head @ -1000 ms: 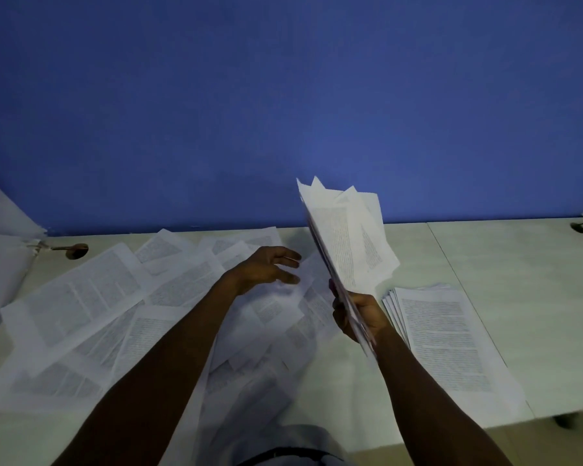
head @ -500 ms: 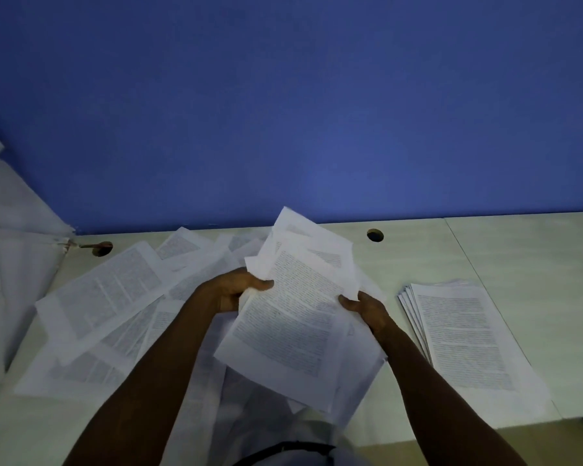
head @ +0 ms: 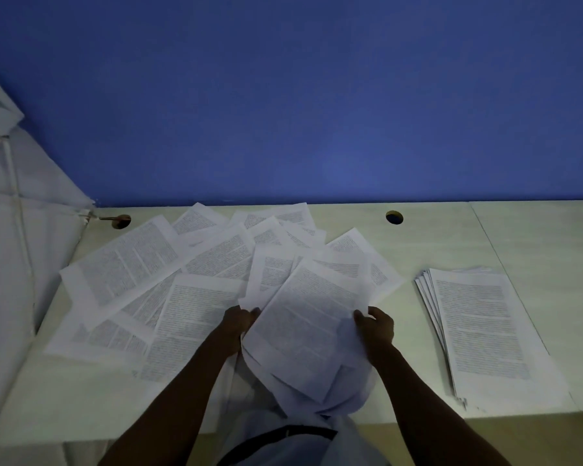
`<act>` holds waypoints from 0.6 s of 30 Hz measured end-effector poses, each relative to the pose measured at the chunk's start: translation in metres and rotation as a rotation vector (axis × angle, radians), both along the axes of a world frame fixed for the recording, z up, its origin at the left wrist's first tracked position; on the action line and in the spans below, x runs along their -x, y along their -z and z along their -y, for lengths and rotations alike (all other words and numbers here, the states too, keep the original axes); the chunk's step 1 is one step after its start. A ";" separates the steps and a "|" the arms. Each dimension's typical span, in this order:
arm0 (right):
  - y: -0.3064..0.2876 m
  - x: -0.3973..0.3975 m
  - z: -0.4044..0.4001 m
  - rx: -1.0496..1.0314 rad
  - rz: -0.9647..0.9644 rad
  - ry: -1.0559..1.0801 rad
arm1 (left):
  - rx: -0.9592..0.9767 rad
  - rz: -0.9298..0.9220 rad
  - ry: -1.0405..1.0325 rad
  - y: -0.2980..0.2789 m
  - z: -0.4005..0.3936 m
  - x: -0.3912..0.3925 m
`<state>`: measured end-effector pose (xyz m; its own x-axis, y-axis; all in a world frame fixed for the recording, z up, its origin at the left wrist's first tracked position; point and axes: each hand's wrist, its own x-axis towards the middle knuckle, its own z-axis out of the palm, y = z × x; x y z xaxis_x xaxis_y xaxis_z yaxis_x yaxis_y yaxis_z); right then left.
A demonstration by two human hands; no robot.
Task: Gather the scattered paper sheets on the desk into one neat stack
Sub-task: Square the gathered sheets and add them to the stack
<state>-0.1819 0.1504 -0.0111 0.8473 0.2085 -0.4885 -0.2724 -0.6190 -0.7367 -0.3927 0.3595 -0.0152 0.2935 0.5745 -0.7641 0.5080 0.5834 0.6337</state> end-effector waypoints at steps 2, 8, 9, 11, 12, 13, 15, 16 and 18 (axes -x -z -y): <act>0.001 0.001 0.001 0.024 0.029 -0.078 | -0.053 -0.022 0.003 0.000 0.002 0.001; -0.001 -0.011 0.001 0.152 0.069 -0.227 | -0.341 -0.076 -0.108 -0.008 -0.009 -0.011; 0.000 -0.012 -0.001 0.158 0.051 -0.290 | -0.374 -0.079 -0.086 -0.008 -0.012 -0.014; 0.008 -0.015 -0.006 0.193 0.033 -0.404 | -0.357 -0.074 -0.026 -0.009 -0.013 -0.021; 0.005 -0.013 -0.008 0.183 -0.003 -0.438 | -0.321 -0.071 -0.009 -0.009 -0.012 -0.024; 0.005 -0.014 -0.010 0.161 -0.045 -0.485 | -0.286 -0.063 0.007 -0.009 -0.010 -0.026; 0.009 -0.017 -0.010 0.109 -0.148 -0.555 | -0.232 -0.032 0.045 -0.009 -0.007 -0.026; 0.009 -0.017 -0.009 0.104 -0.175 -0.588 | -0.215 -0.007 0.065 -0.007 -0.005 -0.024; 0.009 -0.017 -0.009 0.091 -0.137 -0.567 | -0.208 0.055 0.088 0.000 -0.006 -0.016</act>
<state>-0.1647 0.1596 -0.0198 0.5437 0.5627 -0.6227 0.0308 -0.7549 -0.6552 -0.3763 0.3656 -0.0154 0.3873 0.6885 -0.6132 0.5128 0.3918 0.7639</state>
